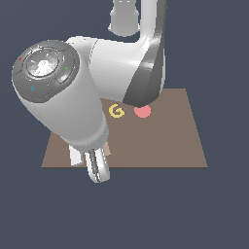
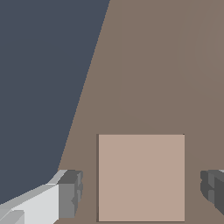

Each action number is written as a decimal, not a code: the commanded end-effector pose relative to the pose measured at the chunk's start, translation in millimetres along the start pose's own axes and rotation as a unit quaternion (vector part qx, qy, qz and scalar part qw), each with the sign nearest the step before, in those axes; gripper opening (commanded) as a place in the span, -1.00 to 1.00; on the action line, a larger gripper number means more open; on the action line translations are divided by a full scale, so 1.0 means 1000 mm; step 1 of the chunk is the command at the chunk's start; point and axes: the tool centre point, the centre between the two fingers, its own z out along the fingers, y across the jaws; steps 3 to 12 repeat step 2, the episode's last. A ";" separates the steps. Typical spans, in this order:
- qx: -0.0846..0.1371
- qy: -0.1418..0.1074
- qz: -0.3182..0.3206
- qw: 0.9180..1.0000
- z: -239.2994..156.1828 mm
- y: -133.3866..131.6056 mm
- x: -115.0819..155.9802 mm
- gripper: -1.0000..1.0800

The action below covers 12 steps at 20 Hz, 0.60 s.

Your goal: Insert a designated object into the corresponding slot on a board.

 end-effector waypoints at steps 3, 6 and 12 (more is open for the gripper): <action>0.000 0.000 0.000 1.000 0.000 0.000 0.000 0.92; 0.000 0.000 0.000 1.000 0.000 0.000 0.000 0.92; 0.000 0.000 0.000 1.000 0.000 0.000 0.000 0.92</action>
